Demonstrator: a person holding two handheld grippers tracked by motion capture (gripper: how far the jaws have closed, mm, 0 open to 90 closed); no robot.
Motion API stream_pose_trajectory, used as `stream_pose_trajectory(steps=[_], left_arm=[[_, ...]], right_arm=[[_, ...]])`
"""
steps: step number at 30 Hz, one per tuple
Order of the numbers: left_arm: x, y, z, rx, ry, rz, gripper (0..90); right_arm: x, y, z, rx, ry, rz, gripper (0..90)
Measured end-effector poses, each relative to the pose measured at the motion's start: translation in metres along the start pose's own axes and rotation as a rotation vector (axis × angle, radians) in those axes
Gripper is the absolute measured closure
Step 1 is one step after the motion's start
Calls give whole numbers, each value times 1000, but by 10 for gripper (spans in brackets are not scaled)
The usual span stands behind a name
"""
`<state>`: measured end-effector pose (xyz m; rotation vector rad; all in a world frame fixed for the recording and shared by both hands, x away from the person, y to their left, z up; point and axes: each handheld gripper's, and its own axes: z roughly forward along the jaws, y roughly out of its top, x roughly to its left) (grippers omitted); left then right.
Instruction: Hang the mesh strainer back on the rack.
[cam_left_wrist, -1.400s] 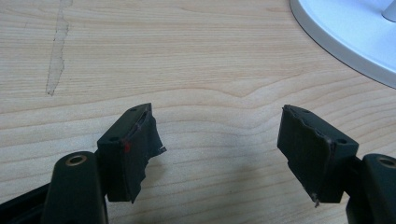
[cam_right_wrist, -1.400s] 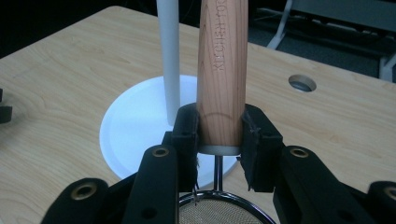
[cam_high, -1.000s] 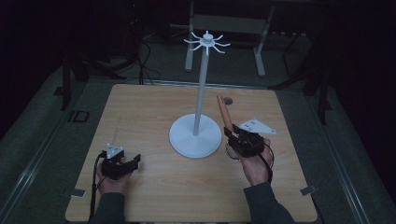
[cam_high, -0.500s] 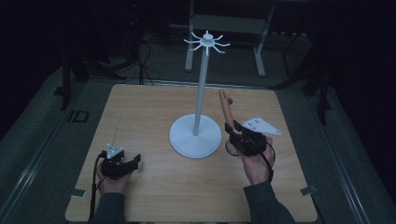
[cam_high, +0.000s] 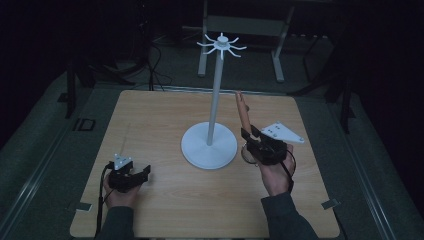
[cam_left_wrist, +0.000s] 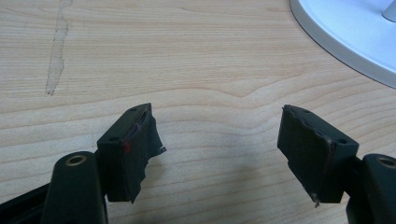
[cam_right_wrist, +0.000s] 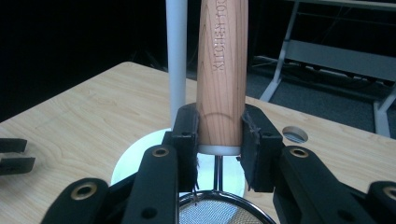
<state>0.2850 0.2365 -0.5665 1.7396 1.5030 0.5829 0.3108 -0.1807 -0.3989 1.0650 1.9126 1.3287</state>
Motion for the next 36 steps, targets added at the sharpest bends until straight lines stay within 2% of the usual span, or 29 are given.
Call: stream_pose_trajectory(steps=[28, 36], left_arm=[[0, 0, 0, 0, -1, 3, 279], [0, 0, 0, 0, -1, 2, 279]], right_arm=[[5, 16, -8, -64, 38, -11, 694], [1, 20, -8, -74, 77, 13, 694]])
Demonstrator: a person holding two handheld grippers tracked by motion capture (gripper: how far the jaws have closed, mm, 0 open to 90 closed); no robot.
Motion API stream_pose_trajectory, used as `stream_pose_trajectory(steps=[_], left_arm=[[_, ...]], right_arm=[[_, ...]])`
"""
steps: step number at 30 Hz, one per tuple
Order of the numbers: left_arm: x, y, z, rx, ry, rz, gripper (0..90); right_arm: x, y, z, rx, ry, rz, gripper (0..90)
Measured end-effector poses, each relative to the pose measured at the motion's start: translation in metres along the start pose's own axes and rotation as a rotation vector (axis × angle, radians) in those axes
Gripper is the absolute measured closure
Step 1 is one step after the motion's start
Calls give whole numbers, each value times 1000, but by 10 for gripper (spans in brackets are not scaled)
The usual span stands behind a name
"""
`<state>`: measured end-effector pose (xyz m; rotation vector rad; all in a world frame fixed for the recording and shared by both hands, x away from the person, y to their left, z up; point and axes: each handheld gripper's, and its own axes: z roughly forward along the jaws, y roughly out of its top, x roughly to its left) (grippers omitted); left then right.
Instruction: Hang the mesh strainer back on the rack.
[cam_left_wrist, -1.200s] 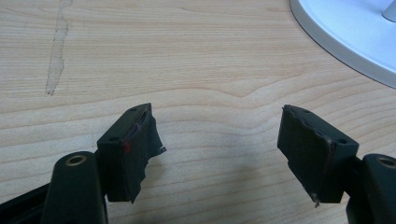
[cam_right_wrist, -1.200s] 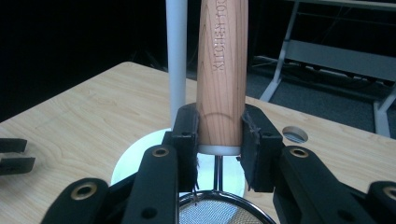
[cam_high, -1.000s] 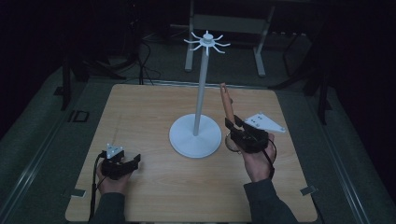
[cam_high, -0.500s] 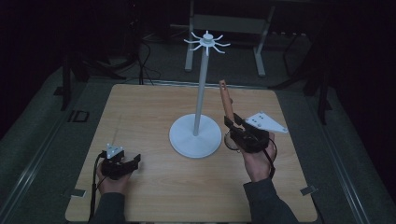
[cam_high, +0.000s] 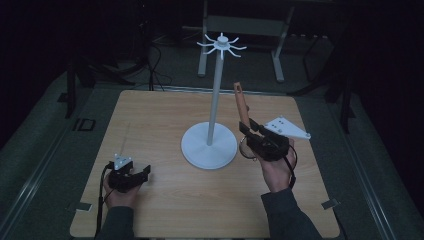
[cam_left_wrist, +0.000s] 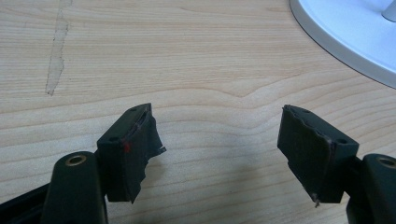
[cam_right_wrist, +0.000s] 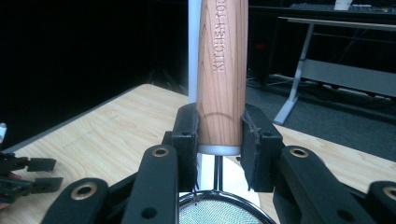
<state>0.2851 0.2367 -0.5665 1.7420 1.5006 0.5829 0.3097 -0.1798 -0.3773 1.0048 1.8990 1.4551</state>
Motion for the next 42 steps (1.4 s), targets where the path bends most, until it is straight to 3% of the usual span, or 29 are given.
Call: stream_pose_trajectory(steps=[14, 31, 42], left_arm=[[0, 0, 0, 0, 0, 0, 279], [0, 0, 0, 3, 1, 1, 279], [0, 0, 0, 3, 1, 0, 279]], right_arm=[[-4, 12, -4, -26, 27, 5, 694], [-9, 30, -13, -108, 58, 27, 694], [-11, 34, -13, -132, 69, 32, 694]])
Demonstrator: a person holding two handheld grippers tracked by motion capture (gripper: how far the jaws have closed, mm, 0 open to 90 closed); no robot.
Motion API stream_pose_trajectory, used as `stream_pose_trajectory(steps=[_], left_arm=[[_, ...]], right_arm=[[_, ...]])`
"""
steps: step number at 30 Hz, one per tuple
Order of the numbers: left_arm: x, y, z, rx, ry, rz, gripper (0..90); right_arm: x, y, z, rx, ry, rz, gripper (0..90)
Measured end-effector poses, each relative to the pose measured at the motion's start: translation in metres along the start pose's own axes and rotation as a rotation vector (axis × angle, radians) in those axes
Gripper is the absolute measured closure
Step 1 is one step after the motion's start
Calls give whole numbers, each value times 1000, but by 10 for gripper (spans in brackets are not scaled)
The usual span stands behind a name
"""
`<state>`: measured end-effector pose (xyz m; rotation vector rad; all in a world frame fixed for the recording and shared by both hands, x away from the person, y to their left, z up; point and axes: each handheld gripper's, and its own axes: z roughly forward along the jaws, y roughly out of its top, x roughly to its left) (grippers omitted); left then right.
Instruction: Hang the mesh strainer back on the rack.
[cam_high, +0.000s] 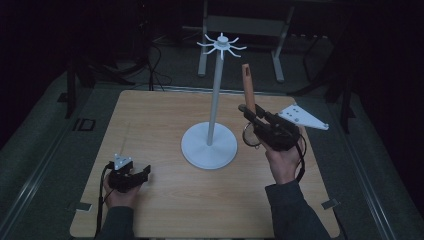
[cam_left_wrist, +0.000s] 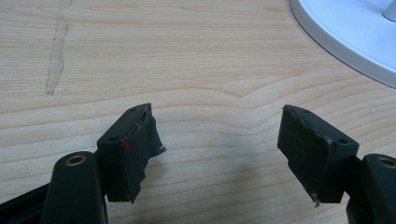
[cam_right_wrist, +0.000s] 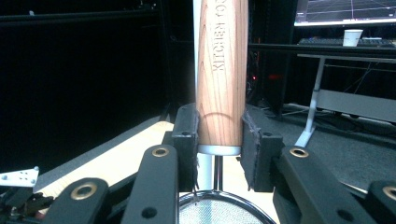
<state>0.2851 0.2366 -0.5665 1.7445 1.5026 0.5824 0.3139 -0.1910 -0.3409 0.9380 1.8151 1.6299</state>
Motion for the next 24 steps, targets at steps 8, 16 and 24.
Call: stream_pose_trajectory(steps=[8, 16, 24], left_arm=[[0, 0, 0, 0, -1, 1, 278], [0, 0, 0, -1, -2, -1, 278], [0, 0, 0, -1, 0, 0, 277]], right_arm=[[4, 6, -1, -28, 12, -10, 694], [6, 11, -1, -60, 26, -4, 694], [4, 15, 6, -73, 57, 22, 694]])
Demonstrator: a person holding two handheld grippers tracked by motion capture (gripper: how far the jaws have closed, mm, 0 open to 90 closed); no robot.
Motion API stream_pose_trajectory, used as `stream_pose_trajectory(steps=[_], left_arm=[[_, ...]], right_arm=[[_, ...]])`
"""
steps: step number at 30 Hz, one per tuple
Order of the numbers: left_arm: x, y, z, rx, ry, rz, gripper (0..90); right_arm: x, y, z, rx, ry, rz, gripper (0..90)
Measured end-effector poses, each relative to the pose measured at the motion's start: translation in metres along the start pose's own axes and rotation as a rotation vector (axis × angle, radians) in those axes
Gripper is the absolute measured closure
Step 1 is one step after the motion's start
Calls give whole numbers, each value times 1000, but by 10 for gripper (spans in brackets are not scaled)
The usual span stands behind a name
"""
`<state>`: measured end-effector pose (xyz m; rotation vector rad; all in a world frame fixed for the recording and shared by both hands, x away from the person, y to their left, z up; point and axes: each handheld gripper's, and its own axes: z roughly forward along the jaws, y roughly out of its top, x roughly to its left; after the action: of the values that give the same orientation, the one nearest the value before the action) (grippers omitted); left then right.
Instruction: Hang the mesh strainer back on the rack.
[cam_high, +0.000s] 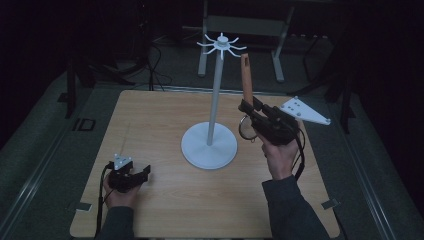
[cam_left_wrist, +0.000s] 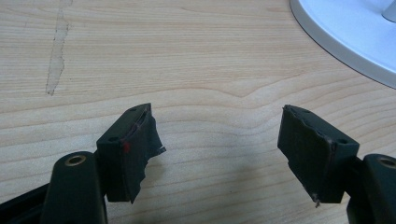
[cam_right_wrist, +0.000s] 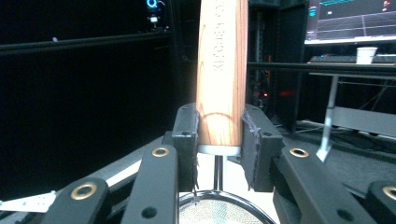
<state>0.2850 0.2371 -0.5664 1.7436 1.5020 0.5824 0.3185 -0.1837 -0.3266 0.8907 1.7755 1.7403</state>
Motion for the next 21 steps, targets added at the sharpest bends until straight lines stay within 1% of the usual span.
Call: stream_pose_trajectory(steps=[5, 8, 15, 21], left_arm=[[0, 0, 0, 0, 1, 1, 277], [0, 0, 0, 0, -1, 1, 277], [0, 0, 0, -1, -1, -1, 277], [0, 0, 0, 0, -1, -2, 277]], right_arm=[[-2, 1, 4, 2, 6, 6, 694], [-4, 2, 8, 1, 23, 24, 694], [-7, 2, 15, 10, 34, 42, 694], [-10, 5, 20, 22, 54, 57, 694]])
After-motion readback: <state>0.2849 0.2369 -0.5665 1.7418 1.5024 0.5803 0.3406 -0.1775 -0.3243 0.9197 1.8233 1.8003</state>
